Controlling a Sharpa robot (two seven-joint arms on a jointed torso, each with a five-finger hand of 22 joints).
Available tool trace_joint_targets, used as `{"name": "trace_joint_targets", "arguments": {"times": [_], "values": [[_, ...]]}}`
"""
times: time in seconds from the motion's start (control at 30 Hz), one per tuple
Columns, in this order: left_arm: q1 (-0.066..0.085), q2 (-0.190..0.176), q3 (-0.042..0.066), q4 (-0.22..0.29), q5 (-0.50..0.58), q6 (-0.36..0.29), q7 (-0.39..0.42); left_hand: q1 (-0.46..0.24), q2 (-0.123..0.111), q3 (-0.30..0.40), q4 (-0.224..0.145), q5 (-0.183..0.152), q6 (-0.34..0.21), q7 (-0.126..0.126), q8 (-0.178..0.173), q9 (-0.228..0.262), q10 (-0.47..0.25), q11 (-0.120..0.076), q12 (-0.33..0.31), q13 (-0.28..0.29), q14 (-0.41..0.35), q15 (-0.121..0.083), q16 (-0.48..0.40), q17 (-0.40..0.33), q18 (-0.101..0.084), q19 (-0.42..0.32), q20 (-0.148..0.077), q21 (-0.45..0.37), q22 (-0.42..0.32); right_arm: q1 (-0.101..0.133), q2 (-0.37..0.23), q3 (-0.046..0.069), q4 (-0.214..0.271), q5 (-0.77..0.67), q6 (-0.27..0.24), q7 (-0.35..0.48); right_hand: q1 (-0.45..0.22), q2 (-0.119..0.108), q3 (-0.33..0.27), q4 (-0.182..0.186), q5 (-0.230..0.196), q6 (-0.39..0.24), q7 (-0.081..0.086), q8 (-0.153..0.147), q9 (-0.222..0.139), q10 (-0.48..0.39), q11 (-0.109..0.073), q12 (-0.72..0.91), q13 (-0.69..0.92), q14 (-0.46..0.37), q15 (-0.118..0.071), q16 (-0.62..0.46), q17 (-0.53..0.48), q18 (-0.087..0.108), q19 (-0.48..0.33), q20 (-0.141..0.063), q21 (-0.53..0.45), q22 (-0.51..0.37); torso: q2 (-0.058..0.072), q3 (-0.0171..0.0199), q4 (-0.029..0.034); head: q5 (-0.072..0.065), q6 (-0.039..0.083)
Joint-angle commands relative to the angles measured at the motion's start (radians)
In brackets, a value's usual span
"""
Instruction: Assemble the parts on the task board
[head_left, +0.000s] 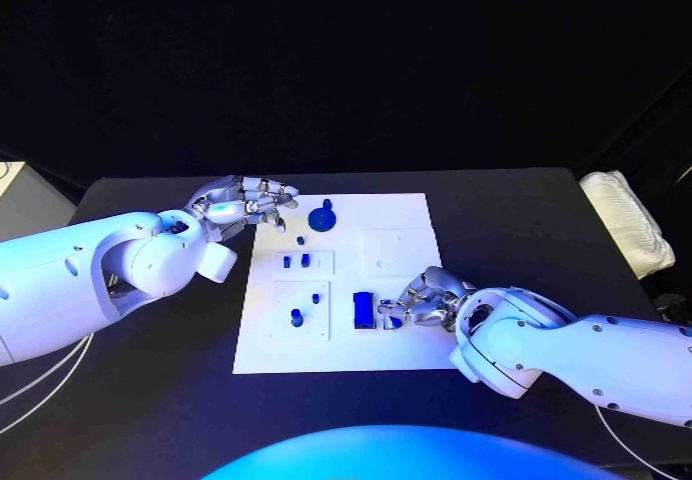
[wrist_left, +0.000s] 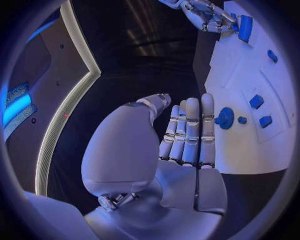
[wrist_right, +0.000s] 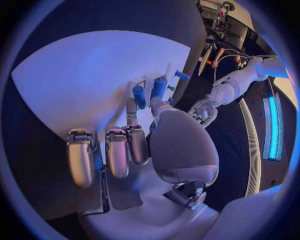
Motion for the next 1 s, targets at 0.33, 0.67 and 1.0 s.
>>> {"name": "trace_joint_targets", "arguments": {"times": [0.33,0.67,1.0], "values": [[0.001,0.001,0.001,0.002,-0.001,0.016,0.005,-0.001,0.008,-0.001,0.006,0.006,-0.003,0.002,0.004,-0.001,-0.009,0.0,-0.003,-0.001,-0.005,0.004,-0.006,-0.001,0.014,0.005,0.002,-0.003,-0.001,-0.001,0.0,0.0,0.001,-0.038,0.004,0.008,0.042,0.063,0.282,-0.111,-0.002,0.003,-0.012,0.011,0.008,0.074,-0.014,0.036,0.22,0.104,-0.01,0.006,0.263,-0.007,0.108,-0.01,0.006,0.263,0.0,-0.0003,0.0003,0.001,-0.001],[0.001,0.001,0.001,0.002,-0.001,0.015,0.004,-0.002,0.009,-0.001,0.008,0.006,-0.003,0.002,0.005,-0.001,-0.01,0.001,-0.003,-0.002,-0.005,0.005,-0.007,-0.001,0.014,0.006,0.002,-0.004,-0.002,-0.001,0.001,0.0,0.0,-0.048,0.001,0.005,-0.024,0.017,0.394,-0.178,-0.004,0.001,-0.012,0.024,0.019,0.075,-0.014,0.035,0.222,0.104,-0.01,0.006,0.263,-0.007,0.108,-0.008,0.006,0.263,0.0,-0.0004,0.0,0.001,-0.001],[0.0,0.001,0.001,0.001,-0.001,0.017,0.004,-0.001,0.01,-0.001,0.008,0.006,-0.002,0.002,0.005,-0.001,-0.01,0.001,-0.003,-0.002,-0.005,0.005,-0.007,-0.001,0.014,0.006,0.002,-0.005,-0.002,-0.001,-0.023,0.0,0.015,-0.016,0.003,0.069,-0.134,-0.062,0.35,-0.168,-0.005,0.005,-0.006,0.033,0.024,0.077,-0.008,0.037,0.225,0.104,-0.005,0.006,0.263,-0.007,0.108,-0.005,0.006,0.263,-0.001,0.0009,-0.0006,0.005,0.001]]}}
